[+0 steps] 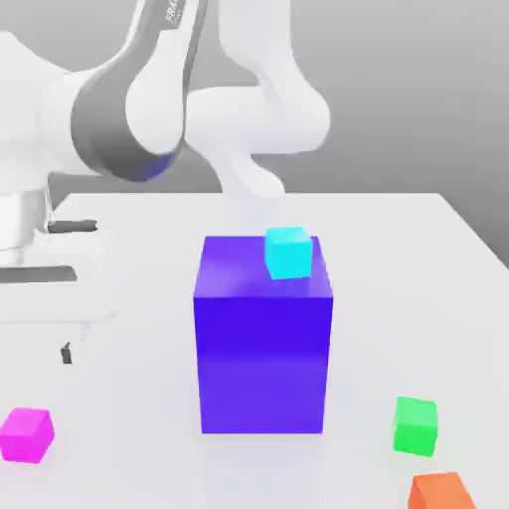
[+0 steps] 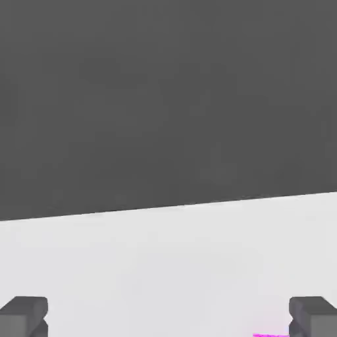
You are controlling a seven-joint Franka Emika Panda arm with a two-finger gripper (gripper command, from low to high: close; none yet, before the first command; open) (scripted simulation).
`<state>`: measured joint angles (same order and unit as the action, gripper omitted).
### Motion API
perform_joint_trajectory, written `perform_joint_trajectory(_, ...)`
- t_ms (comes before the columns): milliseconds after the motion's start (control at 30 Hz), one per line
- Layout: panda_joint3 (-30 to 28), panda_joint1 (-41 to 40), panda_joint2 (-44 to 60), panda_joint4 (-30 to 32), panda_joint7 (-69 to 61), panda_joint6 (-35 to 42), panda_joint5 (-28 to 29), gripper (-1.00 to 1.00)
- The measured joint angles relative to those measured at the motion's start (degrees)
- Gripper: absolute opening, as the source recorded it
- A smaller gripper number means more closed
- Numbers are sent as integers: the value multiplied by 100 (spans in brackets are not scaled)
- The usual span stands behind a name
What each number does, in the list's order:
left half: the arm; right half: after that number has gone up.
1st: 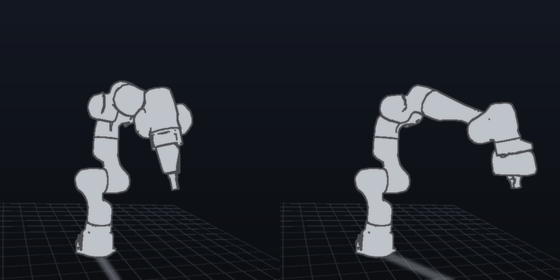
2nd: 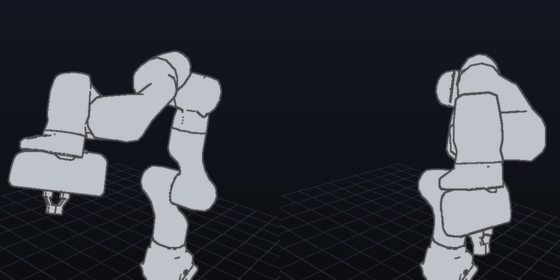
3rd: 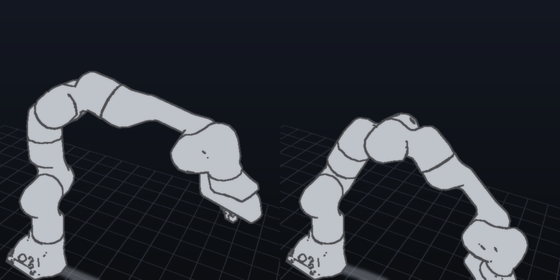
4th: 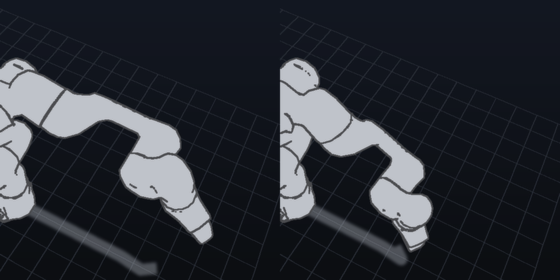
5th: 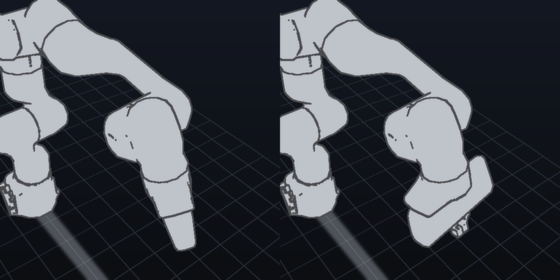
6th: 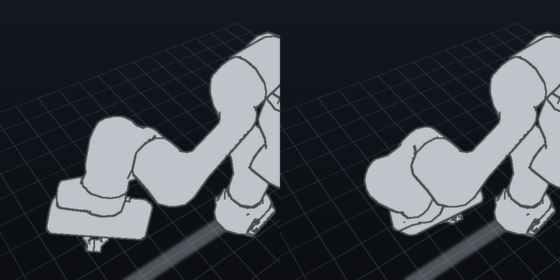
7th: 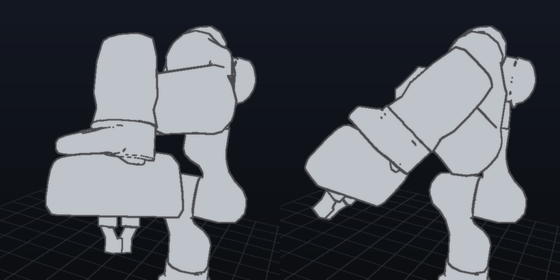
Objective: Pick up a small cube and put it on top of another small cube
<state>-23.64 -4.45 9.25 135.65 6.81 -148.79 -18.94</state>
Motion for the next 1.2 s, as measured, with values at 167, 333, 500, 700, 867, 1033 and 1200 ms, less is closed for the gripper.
perform_joint_trajectory(167, -94, -421, 927, 81, -455, -415, 6, 0)
perform_joint_trajectory(333, 547, -1007, 1907, -134, -992, -1094, -620, -100)
perform_joint_trajectory(500, 548, -1008, 1906, -135, -990, -1083, -619, -100)
perform_joint_trajectory(700, 75, -659, 1184, 63, -542, -584, -11, -100)
perform_joint_trajectory(867, 493, 276, 649, 381, -139, -373, 475, -100)
perform_joint_trajectory(1033, 1072, 1144, 210, 722, 209, -324, 897, -100)
perform_joint_trajectory(1200, 1739, 1996, -288, 1112, 598, -309, 1376, -100)
